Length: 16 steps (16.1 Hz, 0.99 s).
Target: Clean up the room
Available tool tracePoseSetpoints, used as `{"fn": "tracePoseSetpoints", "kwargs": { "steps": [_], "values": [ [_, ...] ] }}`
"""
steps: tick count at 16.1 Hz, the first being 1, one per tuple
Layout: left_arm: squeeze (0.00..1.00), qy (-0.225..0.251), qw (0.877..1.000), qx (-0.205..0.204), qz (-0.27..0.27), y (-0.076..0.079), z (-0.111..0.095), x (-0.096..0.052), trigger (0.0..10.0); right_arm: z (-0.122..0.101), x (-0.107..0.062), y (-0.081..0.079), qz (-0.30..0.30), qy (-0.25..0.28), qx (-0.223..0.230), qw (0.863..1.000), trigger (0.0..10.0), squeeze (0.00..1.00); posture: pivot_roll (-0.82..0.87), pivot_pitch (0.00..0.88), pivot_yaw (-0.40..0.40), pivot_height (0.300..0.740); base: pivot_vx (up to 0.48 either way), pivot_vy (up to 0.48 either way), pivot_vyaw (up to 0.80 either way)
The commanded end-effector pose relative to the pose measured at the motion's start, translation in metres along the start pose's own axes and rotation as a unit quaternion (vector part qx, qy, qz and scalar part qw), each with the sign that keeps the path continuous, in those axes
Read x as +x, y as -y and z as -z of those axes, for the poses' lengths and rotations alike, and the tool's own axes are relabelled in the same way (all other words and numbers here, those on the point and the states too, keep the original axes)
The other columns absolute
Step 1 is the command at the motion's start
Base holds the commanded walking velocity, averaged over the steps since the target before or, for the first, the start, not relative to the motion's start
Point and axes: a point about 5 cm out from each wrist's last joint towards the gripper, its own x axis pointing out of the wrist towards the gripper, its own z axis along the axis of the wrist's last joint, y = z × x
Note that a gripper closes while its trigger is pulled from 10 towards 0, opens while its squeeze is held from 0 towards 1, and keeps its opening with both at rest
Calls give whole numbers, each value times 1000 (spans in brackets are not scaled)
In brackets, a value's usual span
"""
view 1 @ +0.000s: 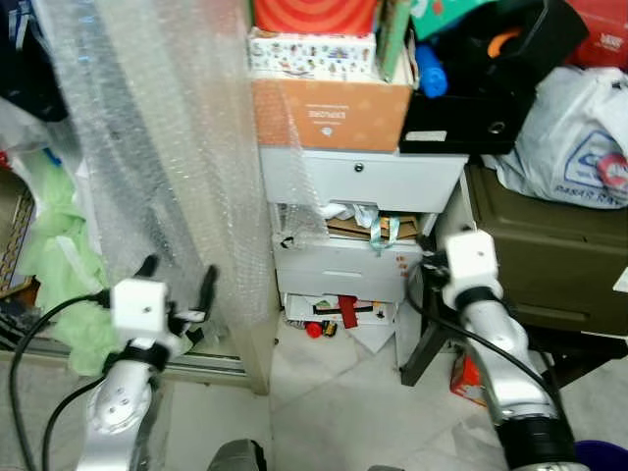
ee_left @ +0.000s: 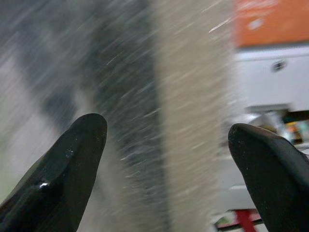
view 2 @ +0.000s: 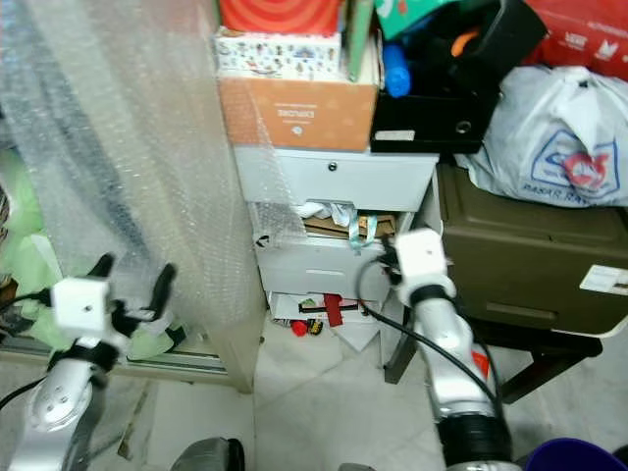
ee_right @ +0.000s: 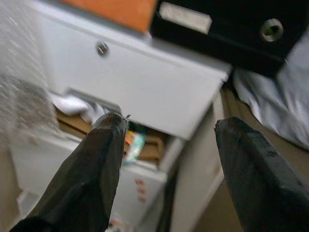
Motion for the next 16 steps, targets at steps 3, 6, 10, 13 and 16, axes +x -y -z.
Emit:
{"fn": "tracePoseSetpoints", "kwargs": {
  "steps": [3, 6, 10, 13, 16],
  "values": [
    [0, -52, 996, -1, -69, -29, 25, -16, 10000, 28, -6, 19, 44, -57, -4, 997, 10000, 0, -6, 23, -23, 740, 0, 0, 0],
    [0, -150, 977, 4, -153, -62, 68, -29, 10000, 70, -18, 32, 87, -157, 27, 983, 10000, 0, -8, 15, -20, 740, 0, 0, 0],
    [0, -258, 945, 26, -199, -84, 107, -34, 10000, 114, -39, 33, 96, -276, 76, 953, 10000, 0, -19, 5, -13, 740, 0, 0, 0],
    [0, -401, 901, 36, -160, -73, 143, -47, 10000, 146, -63, 19, 97, -364, 145, 915, 10000, 0, -37, 0, 1, 740, 0, 0, 0],
    [0, -460, 876, 22, -143, -64, 158, -57, 10000, 162, -81, 6, 73, -418, 141, 894, 10000, 0, -47, 0, 9, 740, 0, 0, 0]
  ]
}}
